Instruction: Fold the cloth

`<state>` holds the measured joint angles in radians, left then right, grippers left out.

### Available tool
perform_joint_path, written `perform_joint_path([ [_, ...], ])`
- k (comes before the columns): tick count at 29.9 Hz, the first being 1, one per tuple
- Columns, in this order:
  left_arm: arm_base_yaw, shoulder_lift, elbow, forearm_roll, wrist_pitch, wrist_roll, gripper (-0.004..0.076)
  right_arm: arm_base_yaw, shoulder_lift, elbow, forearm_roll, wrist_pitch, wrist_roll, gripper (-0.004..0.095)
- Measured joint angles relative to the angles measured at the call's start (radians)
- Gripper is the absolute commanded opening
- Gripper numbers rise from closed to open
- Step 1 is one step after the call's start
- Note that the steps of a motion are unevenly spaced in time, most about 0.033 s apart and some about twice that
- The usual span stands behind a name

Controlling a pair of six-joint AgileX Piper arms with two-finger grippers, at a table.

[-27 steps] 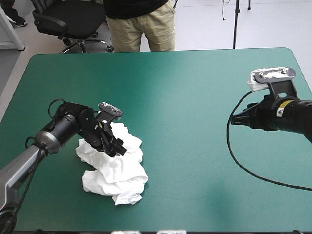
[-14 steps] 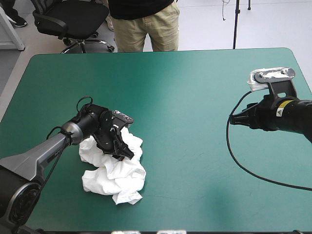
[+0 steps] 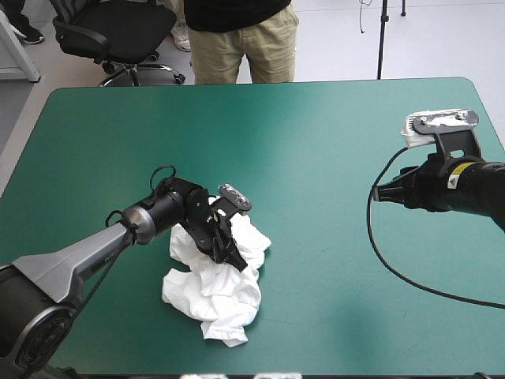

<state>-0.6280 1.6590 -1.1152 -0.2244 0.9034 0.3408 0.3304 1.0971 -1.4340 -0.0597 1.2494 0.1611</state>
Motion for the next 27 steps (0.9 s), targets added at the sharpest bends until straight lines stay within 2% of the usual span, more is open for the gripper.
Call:
perform_joint_path([
  [12, -0.165, 0.002, 0.000, -0.029, -0.078, 0.008, -0.0007, 0.000, 0.000, 0.000, 0.000, 0.000, 0.004, 0.0321],
  [15, -0.171, 0.003, 0.000, -0.038, -0.110, 0.009, 0.0082, 0.000, 0.000, 0.000, 0.000, 0.000, 0.007, 0.0321],
  [18, -0.172, 0.006, 0.000, -0.039, -0.125, 0.009, 0.0254, 0.000, 0.000, 0.000, 0.001, 0.000, 0.010, 0.0320],
  [19, -0.172, 0.006, 0.000, -0.039, -0.125, 0.009, 0.0337, 0.000, 0.000, 0.000, 0.001, 0.000, 0.010, 0.0320],
  [21, -0.172, 0.008, -0.003, -0.041, -0.120, 0.009, 0.0435, 0.000, 0.000, 0.000, 0.001, 0.000, 0.011, 0.0320],
  [23, -0.172, 0.009, -0.019, -0.041, -0.099, 0.009, 0.0475, 0.000, 0.000, 0.000, 0.001, 0.000, 0.011, 0.0320],
  [27, -0.172, 0.010, -0.091, -0.027, -0.036, 0.009, 0.0465, 0.000, 0.000, 0.000, 0.001, 0.000, 0.011, 0.0320],
])
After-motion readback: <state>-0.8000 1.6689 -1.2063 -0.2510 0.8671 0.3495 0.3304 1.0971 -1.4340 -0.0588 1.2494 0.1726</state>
